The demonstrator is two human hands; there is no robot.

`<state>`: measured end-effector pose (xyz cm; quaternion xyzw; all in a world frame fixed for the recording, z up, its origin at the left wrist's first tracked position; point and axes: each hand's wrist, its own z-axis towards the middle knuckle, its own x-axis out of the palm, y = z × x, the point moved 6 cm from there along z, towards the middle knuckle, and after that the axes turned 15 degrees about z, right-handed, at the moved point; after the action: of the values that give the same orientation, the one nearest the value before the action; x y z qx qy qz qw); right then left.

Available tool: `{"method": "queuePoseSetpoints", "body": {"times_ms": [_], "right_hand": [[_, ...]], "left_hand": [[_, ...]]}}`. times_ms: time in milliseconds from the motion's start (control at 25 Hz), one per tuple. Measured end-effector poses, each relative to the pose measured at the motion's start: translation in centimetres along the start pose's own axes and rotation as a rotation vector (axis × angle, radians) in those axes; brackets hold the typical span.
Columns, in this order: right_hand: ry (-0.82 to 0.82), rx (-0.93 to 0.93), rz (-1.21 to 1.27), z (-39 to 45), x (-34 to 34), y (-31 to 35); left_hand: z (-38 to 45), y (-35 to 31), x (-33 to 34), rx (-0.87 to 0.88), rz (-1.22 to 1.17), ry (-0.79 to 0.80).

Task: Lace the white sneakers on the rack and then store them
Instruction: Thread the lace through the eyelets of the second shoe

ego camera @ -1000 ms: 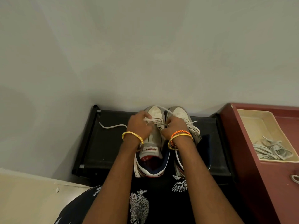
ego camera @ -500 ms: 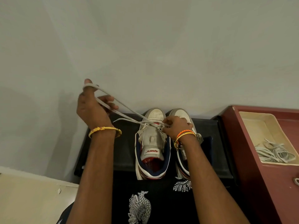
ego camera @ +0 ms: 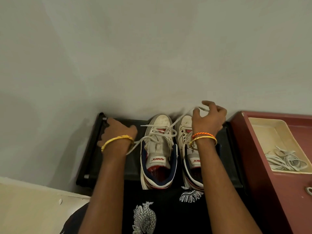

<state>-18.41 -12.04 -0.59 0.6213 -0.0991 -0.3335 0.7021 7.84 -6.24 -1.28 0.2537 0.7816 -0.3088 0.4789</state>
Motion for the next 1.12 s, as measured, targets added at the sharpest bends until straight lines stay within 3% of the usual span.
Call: {"method": "queuePoseSetpoints", "body": {"times_ms": [80,240,320,400,480,640,720,800,920,1000,1120], "right_hand": [[0.063,0.025,0.068,-0.1,0.4,-0.7],[0.321,0.145,0.048,-0.9,2.7,-1.5],[0.423,0.167,0.003,-1.5,3.7,-1.8],[0.465,0.183,0.027,-1.6,4.1,-2.0],[0.479,0.207,0.042,-1.3,4.1,-2.5],[0.494,0.216,0.042,-1.1,4.1,-3.1],[0.510,0.170,-0.051,-1.2,4.3,-3.0],[0.608,0.144,-0.171,-1.9,5.0,-3.0],[0.795,0.125,-0.284,-3.6,6.5,-3.4],[0.892,0.095,-0.335,-4.0,7.9,-3.7],[0.993,0.022,-0.423,-4.3,10.1,-4.5]], "left_hand": [[-0.8,-1.8,1.2,0.110,0.309,-0.047],[-2.0,-7.9,5.5,0.667,0.466,-0.096],[-2.4,-9.0,7.0,0.762,0.536,-0.091],[-2.2,-9.1,7.1,0.749,0.537,-0.110],[-1.6,-8.4,5.1,0.675,0.284,-0.190],[1.8,-0.5,-0.3,-0.009,-0.660,-0.353],[2.8,2.7,0.2,-0.255,-0.925,-0.312],[3.0,3.7,1.2,-0.348,-0.898,-0.209],[2.6,3.4,2.1,-0.337,-0.515,-0.120],[2.0,1.5,2.6,-0.188,-0.248,-0.026],[0.5,-3.6,5.8,0.273,-0.068,0.172]]}}
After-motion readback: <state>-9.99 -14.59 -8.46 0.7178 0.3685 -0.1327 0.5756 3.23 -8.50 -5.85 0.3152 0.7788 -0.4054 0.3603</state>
